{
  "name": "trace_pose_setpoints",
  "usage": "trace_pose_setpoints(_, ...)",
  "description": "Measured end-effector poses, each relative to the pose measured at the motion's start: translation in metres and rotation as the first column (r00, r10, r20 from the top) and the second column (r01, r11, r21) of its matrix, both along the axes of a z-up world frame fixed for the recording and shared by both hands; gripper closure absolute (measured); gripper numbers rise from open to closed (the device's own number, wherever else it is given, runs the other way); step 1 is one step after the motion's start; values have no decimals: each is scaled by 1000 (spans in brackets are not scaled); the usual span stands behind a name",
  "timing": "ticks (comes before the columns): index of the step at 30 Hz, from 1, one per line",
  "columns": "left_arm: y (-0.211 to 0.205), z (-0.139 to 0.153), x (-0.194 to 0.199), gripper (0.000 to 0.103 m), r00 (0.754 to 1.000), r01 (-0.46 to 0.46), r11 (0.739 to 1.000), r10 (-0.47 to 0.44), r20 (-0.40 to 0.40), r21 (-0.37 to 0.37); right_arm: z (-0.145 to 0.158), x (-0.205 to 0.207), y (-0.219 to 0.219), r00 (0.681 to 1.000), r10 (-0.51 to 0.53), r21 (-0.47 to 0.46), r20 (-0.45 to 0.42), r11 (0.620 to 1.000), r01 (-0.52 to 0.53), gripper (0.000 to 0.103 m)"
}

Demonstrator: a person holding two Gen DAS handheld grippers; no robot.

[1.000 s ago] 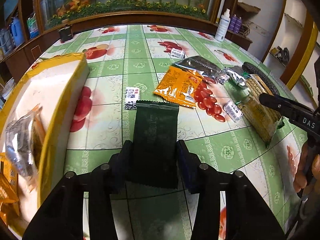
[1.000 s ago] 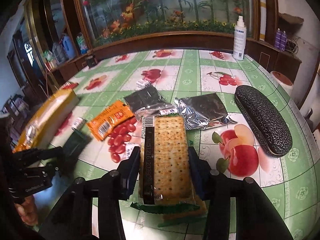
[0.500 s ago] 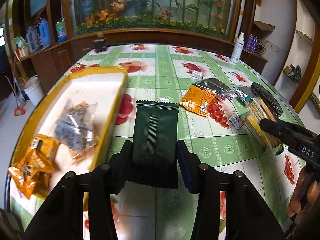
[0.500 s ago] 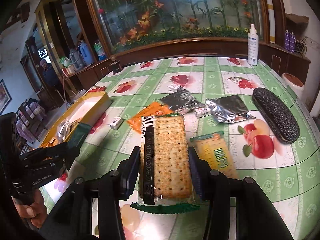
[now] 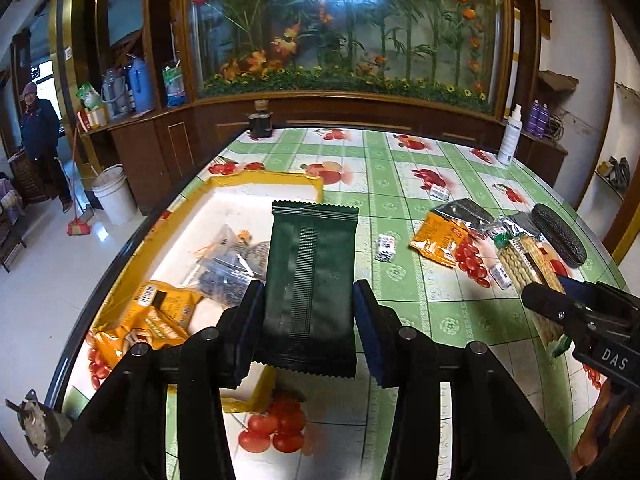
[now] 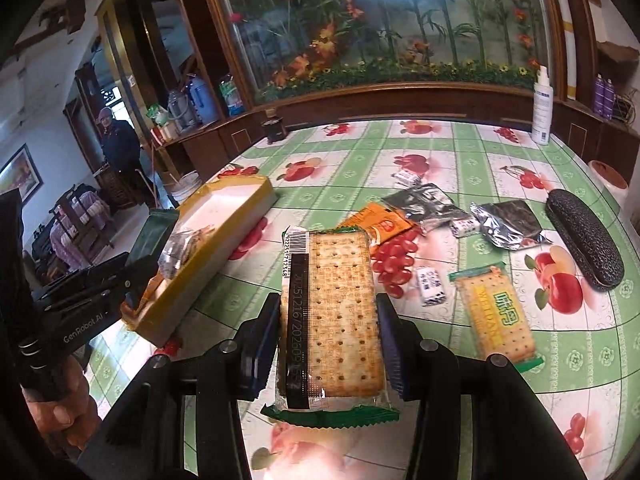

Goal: Organize snacks
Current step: 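Carry the dark green packet and cracker packet over the yellow-edged tray with both tools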

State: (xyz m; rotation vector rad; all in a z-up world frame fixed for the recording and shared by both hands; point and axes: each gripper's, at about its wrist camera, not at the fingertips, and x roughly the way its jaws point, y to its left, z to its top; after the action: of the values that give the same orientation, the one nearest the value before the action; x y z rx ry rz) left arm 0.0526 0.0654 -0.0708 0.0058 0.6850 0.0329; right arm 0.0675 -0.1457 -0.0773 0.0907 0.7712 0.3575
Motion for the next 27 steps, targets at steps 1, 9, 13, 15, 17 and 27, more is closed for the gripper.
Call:
trace_pose_setpoints(1, 2, 1, 0, 60, 1000, -6, 1000, 6, 4, 0, 1, 0, 3, 1000, 7, -1, 1, 1000, -7, 56)
trace_pose_setpoints(9, 23, 6, -7, 60, 998, -48, 999, 49, 31, -16, 10, -2, 35, 997, 71, -11, 19, 997, -71, 56)
trace_pose_setpoints(13, 35, 7, -9, 60, 997, -71, 997, 72, 42, -27, 12, -3, 51, 994, 103, -17, 25, 995, -103, 56)
trace_pose_setpoints(15, 40, 8, -11, 60, 996, -80, 996, 82, 48, -32, 13, -3, 59, 993, 119, -20, 27, 993, -118, 56)
trace_pose_setpoints(17, 46, 9, -12, 60, 994, -89, 995, 92, 57, -40, 13, -2, 67, 991, 134, -22, 27, 991, -133, 56)
trace_pose_setpoints(27, 73, 12, -22, 60, 983, -131, 989, 138, 122, -69, 15, -5, 107, 976, 214, -24, 50, 977, -213, 56)
